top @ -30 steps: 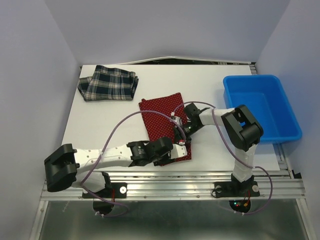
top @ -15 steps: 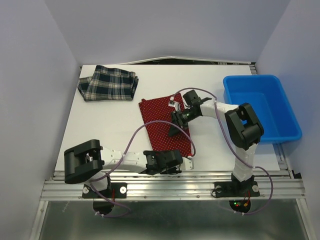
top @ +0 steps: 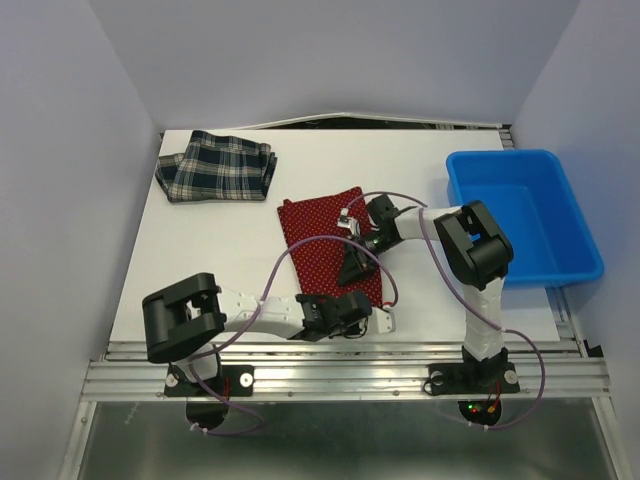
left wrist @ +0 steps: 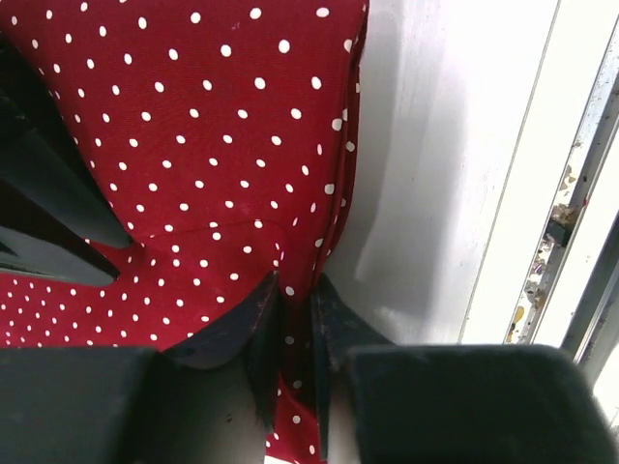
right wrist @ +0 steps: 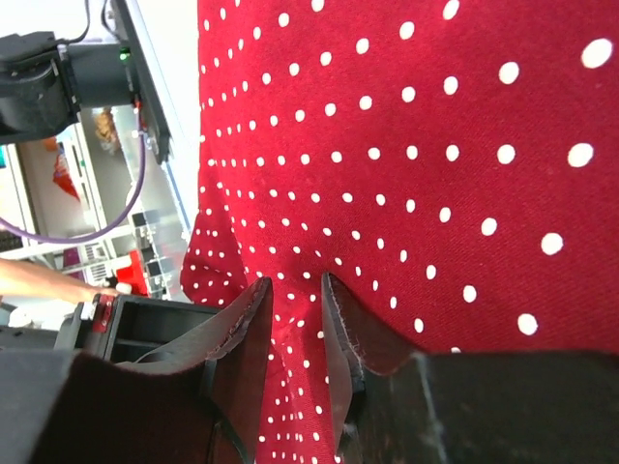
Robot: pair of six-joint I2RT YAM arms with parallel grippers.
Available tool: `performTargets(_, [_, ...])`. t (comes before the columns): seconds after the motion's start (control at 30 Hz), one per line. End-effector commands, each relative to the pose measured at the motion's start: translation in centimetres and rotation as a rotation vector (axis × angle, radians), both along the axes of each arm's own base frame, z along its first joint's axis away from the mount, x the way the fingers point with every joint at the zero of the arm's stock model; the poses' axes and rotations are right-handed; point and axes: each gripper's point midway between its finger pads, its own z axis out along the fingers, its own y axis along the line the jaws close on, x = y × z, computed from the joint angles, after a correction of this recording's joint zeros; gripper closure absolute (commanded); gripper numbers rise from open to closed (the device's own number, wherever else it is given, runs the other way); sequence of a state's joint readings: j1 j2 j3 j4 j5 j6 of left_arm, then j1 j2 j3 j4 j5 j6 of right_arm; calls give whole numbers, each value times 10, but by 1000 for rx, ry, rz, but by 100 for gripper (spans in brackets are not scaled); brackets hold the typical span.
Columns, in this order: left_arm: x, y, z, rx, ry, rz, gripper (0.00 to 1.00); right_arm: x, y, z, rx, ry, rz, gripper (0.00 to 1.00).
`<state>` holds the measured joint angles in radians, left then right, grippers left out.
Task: Fold and stack the skirts
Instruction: Fold the skirt
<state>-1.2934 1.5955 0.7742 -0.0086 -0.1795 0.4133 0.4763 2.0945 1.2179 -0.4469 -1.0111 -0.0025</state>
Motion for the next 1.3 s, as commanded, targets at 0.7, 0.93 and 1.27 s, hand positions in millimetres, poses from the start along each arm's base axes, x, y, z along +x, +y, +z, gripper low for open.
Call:
performTargets(0.7, [-99, 26, 52, 33, 451, -405, 100, 143, 3, 76, -107, -629, -74, 46])
performTargets(0.93, [-97, 25, 83, -2, 540, -439, 100, 176, 3, 24, -172, -630, -51, 41])
performTargets(1.27, [-37, 32, 121, -34, 620, -346, 100, 122, 6, -22, -63, -449, 59, 54])
